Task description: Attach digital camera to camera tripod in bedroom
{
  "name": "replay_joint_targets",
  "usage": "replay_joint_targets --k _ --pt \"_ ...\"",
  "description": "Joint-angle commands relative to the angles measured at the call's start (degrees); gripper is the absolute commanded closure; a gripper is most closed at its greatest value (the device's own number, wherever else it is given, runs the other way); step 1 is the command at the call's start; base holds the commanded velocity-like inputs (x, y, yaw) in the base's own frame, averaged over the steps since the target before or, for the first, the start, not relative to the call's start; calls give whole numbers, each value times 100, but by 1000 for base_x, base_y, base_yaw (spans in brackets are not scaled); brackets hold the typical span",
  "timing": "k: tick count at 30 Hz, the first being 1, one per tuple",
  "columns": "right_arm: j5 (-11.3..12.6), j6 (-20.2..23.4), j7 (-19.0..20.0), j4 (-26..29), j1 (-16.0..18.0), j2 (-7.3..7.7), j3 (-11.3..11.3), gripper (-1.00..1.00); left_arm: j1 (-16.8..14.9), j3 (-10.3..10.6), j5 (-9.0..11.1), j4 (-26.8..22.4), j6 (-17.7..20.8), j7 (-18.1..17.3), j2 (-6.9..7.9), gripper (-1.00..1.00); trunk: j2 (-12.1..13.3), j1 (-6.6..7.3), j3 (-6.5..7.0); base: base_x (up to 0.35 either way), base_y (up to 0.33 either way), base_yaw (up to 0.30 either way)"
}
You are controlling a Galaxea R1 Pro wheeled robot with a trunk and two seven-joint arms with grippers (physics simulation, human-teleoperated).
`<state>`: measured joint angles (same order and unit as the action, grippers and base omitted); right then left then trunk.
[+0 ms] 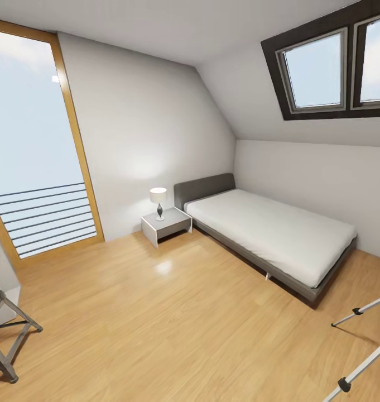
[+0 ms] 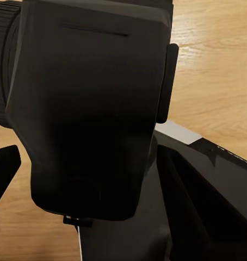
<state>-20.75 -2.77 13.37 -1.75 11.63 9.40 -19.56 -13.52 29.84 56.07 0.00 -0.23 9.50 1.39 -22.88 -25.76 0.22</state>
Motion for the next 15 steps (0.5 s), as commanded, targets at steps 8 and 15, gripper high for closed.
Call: replay_joint_targets --k 8,15 --pt "-274 -38 8 -18 -9 -26 -48 -100 -1 52 36 0 -8 8 -1 100 -4 -2 -2 0 0 0" --pt "-786 -55 0 -26 -12 -45 -48 -100 -1 55 36 0 -26 8 -7 100 -4 -2 -2 0 0 0"
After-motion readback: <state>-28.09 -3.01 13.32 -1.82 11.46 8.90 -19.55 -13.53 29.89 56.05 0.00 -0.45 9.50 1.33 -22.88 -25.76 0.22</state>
